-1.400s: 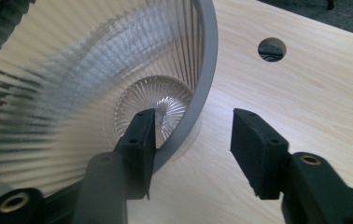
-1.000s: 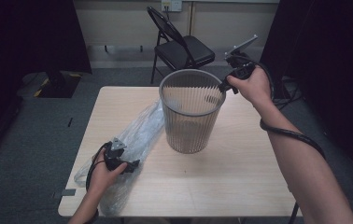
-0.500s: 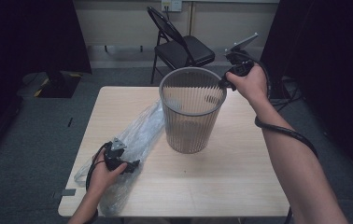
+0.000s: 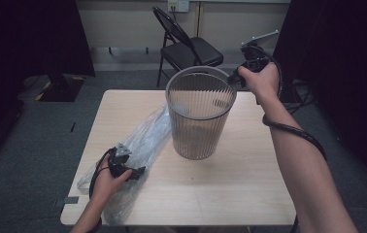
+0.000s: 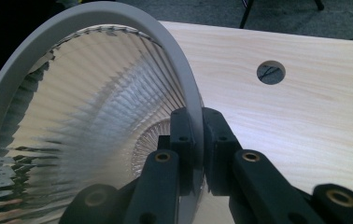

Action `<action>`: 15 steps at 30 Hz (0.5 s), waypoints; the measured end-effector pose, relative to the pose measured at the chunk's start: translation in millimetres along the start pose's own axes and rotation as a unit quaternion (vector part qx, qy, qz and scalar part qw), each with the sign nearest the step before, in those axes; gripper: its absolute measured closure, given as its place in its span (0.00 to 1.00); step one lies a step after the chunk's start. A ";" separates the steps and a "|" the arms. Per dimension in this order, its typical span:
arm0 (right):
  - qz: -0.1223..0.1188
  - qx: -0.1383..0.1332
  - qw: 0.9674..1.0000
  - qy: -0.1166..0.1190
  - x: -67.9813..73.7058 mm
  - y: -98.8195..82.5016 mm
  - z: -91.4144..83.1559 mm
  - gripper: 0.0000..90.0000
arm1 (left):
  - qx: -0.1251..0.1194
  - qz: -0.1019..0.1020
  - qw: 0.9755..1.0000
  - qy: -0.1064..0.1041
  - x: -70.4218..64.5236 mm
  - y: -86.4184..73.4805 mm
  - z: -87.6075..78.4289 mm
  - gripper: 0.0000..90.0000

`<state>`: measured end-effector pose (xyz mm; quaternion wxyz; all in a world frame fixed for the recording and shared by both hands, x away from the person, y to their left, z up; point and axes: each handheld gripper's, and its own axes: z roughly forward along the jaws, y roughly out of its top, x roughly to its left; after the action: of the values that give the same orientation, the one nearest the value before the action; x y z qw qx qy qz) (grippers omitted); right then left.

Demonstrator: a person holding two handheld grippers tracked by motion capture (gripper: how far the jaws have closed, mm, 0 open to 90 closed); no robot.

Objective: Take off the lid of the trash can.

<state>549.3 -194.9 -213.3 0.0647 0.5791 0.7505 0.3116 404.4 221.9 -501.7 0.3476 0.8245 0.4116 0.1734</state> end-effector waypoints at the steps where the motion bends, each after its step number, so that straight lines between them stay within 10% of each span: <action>1: 0.013 0.000 1.000 0.018 -1.8 0.9 0.3 0.94 | 0.000 0.000 1.000 0.000 0.0 0.0 0.0 0.03; 15: 0.024 0.001 0.999 0.036 -8.1 3.9 -9.9 0.94 | -0.001 0.000 1.000 0.001 -0.2 -0.1 0.2 0.03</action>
<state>550.6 -205.6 -205.4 0.0296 0.5853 0.7386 0.3332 404.3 221.7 -502.0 0.3481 0.8241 0.4113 0.1748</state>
